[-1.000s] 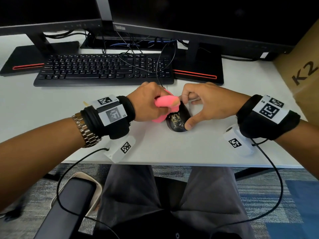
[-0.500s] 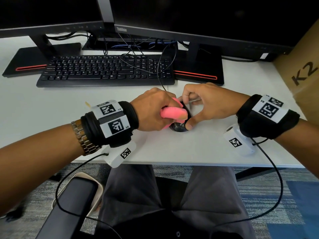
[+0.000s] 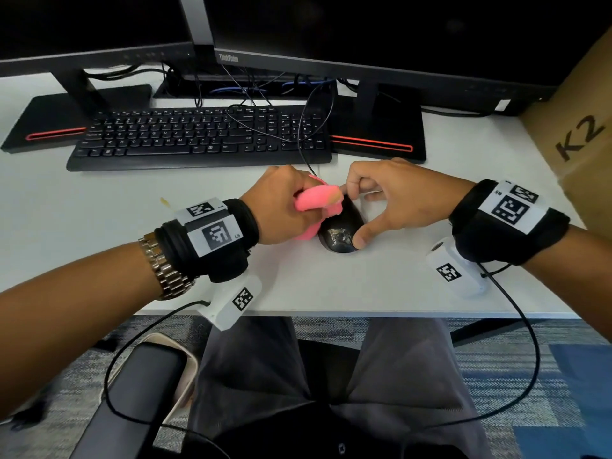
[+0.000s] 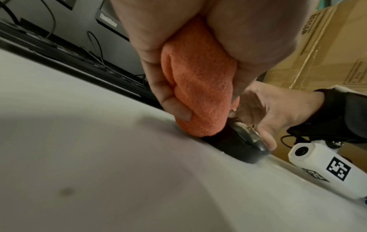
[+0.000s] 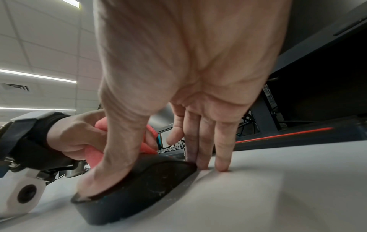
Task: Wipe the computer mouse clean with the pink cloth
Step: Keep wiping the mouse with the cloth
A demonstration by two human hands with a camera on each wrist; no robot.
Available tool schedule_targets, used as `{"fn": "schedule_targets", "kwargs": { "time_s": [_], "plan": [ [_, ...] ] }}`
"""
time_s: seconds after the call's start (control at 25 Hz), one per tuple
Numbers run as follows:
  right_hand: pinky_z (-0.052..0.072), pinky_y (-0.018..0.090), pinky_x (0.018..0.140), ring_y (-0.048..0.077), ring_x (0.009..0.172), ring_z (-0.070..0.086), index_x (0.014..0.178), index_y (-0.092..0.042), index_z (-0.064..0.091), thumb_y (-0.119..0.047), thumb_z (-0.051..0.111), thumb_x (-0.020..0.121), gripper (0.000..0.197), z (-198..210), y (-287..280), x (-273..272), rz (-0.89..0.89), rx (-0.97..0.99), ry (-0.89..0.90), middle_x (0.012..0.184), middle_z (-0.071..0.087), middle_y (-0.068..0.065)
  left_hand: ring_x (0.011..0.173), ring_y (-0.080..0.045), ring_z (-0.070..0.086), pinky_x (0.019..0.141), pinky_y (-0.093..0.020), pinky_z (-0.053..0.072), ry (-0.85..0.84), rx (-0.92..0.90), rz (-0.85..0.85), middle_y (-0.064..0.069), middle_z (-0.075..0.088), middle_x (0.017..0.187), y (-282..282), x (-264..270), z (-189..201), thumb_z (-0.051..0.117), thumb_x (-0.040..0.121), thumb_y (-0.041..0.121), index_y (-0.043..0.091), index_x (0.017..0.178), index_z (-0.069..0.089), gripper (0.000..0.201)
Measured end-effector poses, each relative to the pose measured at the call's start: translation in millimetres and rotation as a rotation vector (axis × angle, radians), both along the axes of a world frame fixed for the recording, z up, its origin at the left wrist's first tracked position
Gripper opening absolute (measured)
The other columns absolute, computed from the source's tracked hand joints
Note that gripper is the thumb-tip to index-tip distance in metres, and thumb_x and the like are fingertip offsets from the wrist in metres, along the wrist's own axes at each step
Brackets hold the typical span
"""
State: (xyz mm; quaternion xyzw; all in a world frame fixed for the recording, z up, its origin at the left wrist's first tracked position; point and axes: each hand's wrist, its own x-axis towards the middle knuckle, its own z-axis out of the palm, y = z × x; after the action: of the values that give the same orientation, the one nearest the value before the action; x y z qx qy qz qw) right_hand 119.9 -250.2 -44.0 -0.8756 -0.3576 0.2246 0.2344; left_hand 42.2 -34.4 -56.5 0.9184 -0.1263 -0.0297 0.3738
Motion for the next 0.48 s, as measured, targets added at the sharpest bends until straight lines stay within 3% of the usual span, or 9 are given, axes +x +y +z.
{"fn": "schedule_targets", "kwargs": {
  "time_s": [0.16, 0.24, 0.32, 0.4, 0.48],
  "plan": [
    [0.05, 0.042, 0.111, 0.014, 0.124, 0.064, 0.095, -0.027, 0.053, -0.042, 0.098, 0.056, 0.061, 0, 1, 0, 0.007, 0.016, 0.01, 0.124, 0.072, -0.008, 0.078, -0.013, 0.066, 0.074, -0.031, 0.055, -0.037, 0.08, -0.055, 0.005, 0.073, 0.084, -4, -6, 6, 0.057, 0.075, 0.028, 0.035, 0.075, 0.072, 0.016],
    [0.05, 0.041, 0.111, 0.014, 0.124, 0.065, 0.093, -0.026, 0.053, -0.039, 0.099, 0.057, 0.06, 0, 1, 0, 0.009, 0.018, 0.014, 0.125, 0.073, -0.007, 0.083, -0.015, 0.066, 0.076, -0.032, 0.054, -0.025, 0.138, -0.085, 0.005, 0.074, 0.086, -5, -7, 11, 0.057, 0.074, 0.027, 0.032, 0.07, 0.069, 0.014],
    [0.051, 0.038, 0.11, 0.012, 0.124, 0.065, 0.098, -0.02, 0.055, -0.036, 0.099, 0.058, 0.061, 0, 1, 0, 0.011, 0.012, 0.015, 0.126, 0.072, -0.007, 0.081, -0.017, 0.067, 0.074, -0.025, 0.053, -0.001, 0.181, -0.104, 0.002, 0.075, 0.086, -6, -6, 16, 0.055, 0.072, 0.031, 0.027, 0.074, 0.072, 0.018],
    [0.05, 0.035, 0.111, 0.012, 0.124, 0.065, 0.101, -0.017, 0.057, -0.035, 0.099, 0.058, 0.063, 1, 1, 0, 0.006, 0.004, 0.01, 0.123, 0.072, -0.011, 0.077, -0.018, 0.067, 0.076, -0.018, 0.05, 0.015, 0.181, -0.075, 0.001, 0.076, 0.084, -6, -5, 17, 0.054, 0.072, 0.034, 0.031, 0.071, 0.07, 0.016],
    [0.05, 0.038, 0.112, 0.011, 0.124, 0.064, 0.102, -0.017, 0.058, -0.037, 0.099, 0.058, 0.063, 0, 0, 0, -0.001, 0.002, 0.003, 0.118, 0.07, -0.015, 0.077, -0.019, 0.068, 0.079, -0.027, 0.053, 0.005, 0.163, -0.021, 0.004, 0.076, 0.084, -5, -5, 16, 0.05, 0.071, 0.041, 0.03, 0.076, 0.074, 0.027]
  ]
}}
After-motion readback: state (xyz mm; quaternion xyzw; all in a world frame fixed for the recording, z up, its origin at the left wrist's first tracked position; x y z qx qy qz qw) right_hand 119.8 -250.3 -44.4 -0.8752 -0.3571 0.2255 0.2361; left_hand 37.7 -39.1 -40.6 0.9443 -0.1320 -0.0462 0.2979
